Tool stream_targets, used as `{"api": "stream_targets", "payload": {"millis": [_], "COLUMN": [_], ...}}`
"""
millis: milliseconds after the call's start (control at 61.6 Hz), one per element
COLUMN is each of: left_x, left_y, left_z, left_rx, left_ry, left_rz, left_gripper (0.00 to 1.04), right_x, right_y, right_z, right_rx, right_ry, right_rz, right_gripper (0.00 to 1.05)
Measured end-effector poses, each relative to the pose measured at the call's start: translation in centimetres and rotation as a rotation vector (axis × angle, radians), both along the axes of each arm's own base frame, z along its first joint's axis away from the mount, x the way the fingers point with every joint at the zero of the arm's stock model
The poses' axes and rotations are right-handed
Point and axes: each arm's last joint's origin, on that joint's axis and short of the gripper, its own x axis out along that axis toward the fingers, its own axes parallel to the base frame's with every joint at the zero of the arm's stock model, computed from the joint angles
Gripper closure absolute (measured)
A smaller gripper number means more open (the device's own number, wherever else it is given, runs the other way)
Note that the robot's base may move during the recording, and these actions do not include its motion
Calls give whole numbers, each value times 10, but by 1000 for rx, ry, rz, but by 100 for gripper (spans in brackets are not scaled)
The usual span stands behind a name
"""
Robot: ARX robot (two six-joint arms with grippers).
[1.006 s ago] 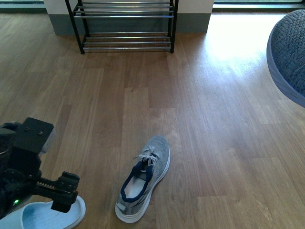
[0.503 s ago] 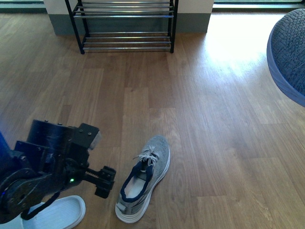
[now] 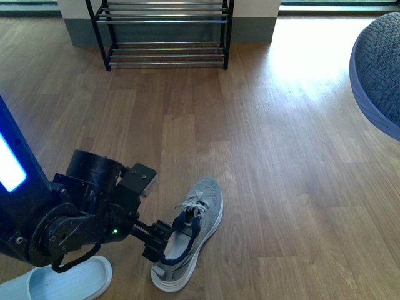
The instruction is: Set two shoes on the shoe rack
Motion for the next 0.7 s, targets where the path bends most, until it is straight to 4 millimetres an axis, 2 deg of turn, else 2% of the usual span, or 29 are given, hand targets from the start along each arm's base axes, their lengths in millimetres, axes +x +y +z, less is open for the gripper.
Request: {"api": "stream_targets", "payload": {"millis": [471, 681, 698], "left_x": [26, 31, 32], "left_y": [-20, -30, -30], "left_z": [-26, -38, -39], "left_rx": [37, 71, 78], "left_ry": [46, 59, 58], "left_rz": [-42, -60, -60], "left_gripper": [9, 9, 12], "right_x": [0, 0, 0], "right_y": [0, 0, 0], "right_z": [0, 0, 0], "right_rx": [0, 0, 0], "right_ry": [0, 0, 0], "right_rz": [0, 0, 0], "right_gripper": [103, 103, 103]}}
